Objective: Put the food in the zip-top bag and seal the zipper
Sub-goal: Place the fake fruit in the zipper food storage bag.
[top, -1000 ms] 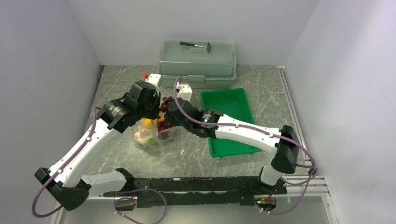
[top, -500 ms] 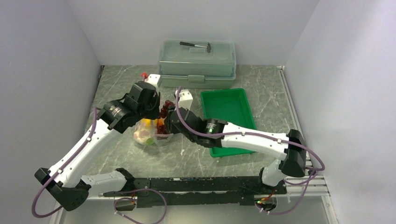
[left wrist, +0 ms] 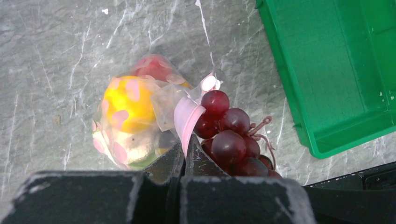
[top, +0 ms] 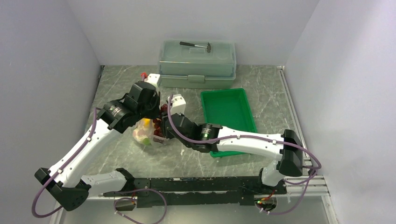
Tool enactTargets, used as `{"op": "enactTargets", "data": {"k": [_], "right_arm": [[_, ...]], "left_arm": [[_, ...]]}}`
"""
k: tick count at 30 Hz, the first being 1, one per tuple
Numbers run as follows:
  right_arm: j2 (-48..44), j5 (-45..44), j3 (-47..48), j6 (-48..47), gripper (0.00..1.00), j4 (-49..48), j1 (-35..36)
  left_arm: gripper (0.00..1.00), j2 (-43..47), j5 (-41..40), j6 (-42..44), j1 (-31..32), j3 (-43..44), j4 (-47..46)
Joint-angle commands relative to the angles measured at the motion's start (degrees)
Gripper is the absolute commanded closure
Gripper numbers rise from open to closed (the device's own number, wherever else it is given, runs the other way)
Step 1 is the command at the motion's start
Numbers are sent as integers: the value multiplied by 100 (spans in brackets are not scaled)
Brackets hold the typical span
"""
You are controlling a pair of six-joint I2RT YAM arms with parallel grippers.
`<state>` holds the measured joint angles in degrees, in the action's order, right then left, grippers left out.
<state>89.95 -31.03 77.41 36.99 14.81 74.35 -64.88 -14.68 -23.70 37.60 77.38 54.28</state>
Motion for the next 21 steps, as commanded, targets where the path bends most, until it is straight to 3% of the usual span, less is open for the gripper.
{"op": "enactTargets", "data": {"k": [1, 10, 16, 21], "right_arm": [[269, -132, 756, -148, 96, 273, 32], [544, 160, 922, -169, 88, 257, -218], [831, 1237, 812, -45, 99, -195, -513], [971, 1716, 659, 57, 100, -359, -652]], "left_arm": [[100, 41, 4, -117, 23, 156, -211], [100, 130, -13, -117, 27, 200, -152], [100, 186, 67, -141, 23, 232, -149], [100, 192, 94, -150, 28, 194, -168]]}}
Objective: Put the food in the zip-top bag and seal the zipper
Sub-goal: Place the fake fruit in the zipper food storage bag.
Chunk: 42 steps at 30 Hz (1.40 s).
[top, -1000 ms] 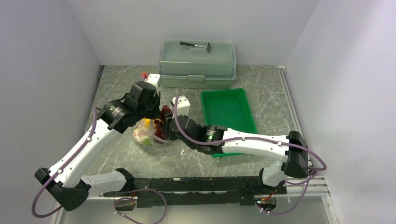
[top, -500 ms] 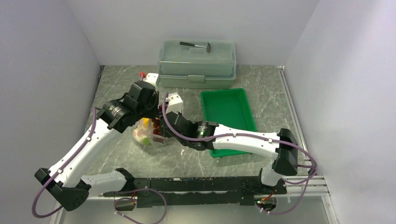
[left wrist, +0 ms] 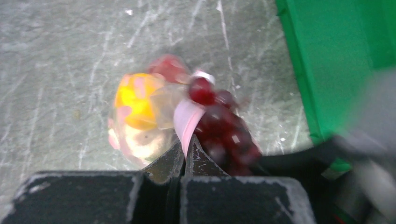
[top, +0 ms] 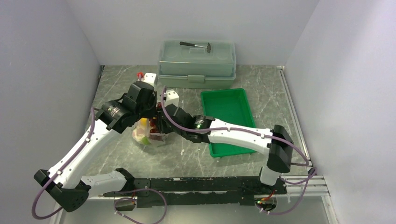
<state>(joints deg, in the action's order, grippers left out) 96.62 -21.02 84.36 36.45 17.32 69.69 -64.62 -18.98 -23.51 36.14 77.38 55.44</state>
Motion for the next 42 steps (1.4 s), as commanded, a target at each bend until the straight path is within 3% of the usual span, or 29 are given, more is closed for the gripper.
{"op": "enactTargets", "data": {"k": [1, 4, 14, 20, 27, 42], "right_arm": [[292, 814, -104, 143, 100, -690, -223], [261, 833, -167, 187, 98, -738, -264], [-155, 551, -243, 161, 58, -687, -272], [-563, 186, -360, 144, 41, -559, -275], [-921, -213, -353, 83, 34, -297, -265], [-987, -1018, -323, 81, 34, 185, -285]], "left_arm": [[100, 169, 543, -171, 171, 190, -293], [100, 144, 575, -172, 171, 211, -306], [100, 149, 501, -176, 167, 201, -279], [100, 173, 386, -163, 172, 190, -246], [100, 196, 265, -141, 174, 192, -205], [100, 186, 272, -121, 170, 198, -202]]}}
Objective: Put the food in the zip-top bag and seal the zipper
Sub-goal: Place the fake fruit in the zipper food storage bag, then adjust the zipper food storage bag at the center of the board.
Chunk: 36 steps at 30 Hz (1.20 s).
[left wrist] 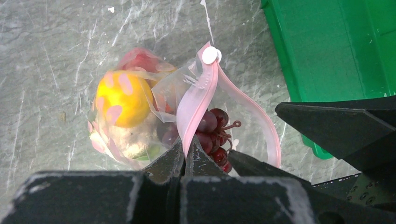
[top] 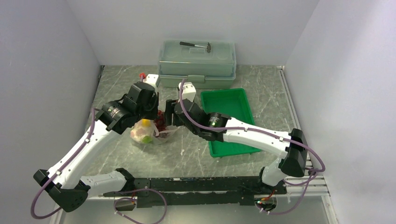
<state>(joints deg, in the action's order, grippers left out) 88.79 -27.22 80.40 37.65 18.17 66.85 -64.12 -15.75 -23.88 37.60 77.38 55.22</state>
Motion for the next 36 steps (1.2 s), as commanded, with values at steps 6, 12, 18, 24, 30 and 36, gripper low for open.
{"op": "enactTargets", "data": {"k": [6, 12, 18, 24, 30, 36], "right_arm": [[-141, -178, -42, 46, 37, 101, -187], [-151, 145, -321, 237, 42, -25, -374], [-139, 424, -534, 367, 51, -140, -453], [-117, 920, -737, 515, 57, -356, -555], [-86, 1304, -800, 594, 70, -477, -623], [-305, 1216, -560, 430, 100, -303, -682]], "left_arm": [[100, 146, -48, -74, 28, 222, -155], [100, 203, -116, -47, 27, 259, -83], [100, 233, -129, -55, 21, 251, -78], [100, 242, -121, -77, 28, 247, -73], [100, 250, -60, -158, 23, 267, -73], [100, 217, -117, -155, 23, 471, 16]]}}
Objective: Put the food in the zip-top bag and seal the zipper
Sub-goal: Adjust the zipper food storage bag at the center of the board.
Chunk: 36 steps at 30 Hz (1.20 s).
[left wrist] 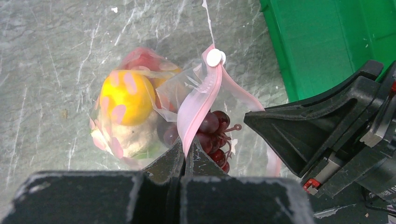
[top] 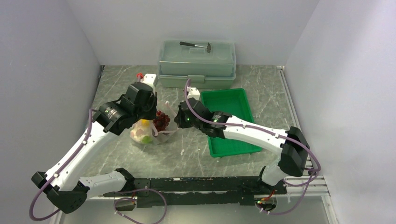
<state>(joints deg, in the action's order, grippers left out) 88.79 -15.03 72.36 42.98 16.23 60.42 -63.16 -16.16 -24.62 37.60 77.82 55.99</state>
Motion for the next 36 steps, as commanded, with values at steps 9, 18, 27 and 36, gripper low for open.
{"op": "enactTargets", "data": {"k": [9, 18, 27, 36], "right_arm": [[-675, -219, 1017, -638, 100, 348, -39], [-990, -255, 1315, -952, 100, 572, 31], [-534, -444, 457, -684, 100, 485, 18], [-954, -559, 493, -730, 100, 592, 35]], "left_arm": [[99, 71, -232, -19, 28, 865, 150], [92, 98, -237, -17, 27, 1180, 252], [100, -245, 21, -334, 14, -212, -281], [100, -156, 32, -53, 19, 283, -223]]}}
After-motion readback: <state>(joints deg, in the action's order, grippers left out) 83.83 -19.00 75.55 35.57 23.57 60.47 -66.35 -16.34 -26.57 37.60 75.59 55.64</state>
